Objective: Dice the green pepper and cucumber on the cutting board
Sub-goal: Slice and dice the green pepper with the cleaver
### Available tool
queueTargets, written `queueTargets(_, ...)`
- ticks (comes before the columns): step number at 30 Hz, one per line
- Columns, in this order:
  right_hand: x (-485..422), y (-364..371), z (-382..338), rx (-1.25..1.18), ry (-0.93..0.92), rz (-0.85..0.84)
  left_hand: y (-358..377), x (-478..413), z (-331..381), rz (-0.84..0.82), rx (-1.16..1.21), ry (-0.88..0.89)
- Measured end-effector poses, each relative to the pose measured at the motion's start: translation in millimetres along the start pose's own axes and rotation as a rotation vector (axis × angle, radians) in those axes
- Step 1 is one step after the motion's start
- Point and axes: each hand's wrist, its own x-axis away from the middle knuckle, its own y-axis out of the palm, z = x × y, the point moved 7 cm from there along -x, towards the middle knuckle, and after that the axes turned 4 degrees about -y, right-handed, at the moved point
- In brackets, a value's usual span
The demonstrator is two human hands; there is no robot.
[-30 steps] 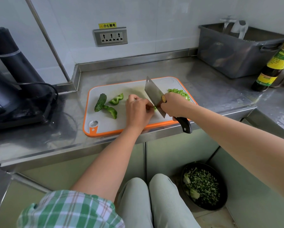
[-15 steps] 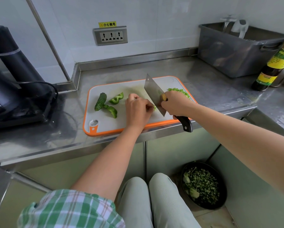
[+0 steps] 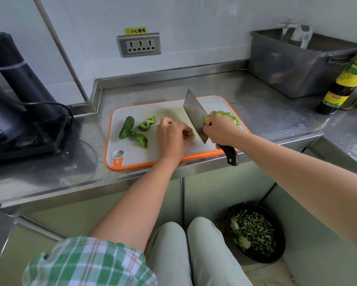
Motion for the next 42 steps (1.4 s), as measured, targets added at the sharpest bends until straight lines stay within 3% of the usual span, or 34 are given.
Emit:
queueTargets(24, -1, 12, -5, -0.009, 0.021, -0.098, 0, 1, 0, 0.015, -0.007, 0.009)
queueTargets(32, -3, -1, 15, -0.094, 0.074, 0.033, -1, -1, -4, 0.002, 0.043, -0.043)
queueTargets(36, 3, -5, 11, -0.203, 0.071, 0.013, -9, -4, -11, 0.046, 0.097, -0.105)
queueTargets(42, 6, 17, -1, -0.193, 0.043, -0.072, -15, 1, -16, 0.050, -0.052, -0.136)
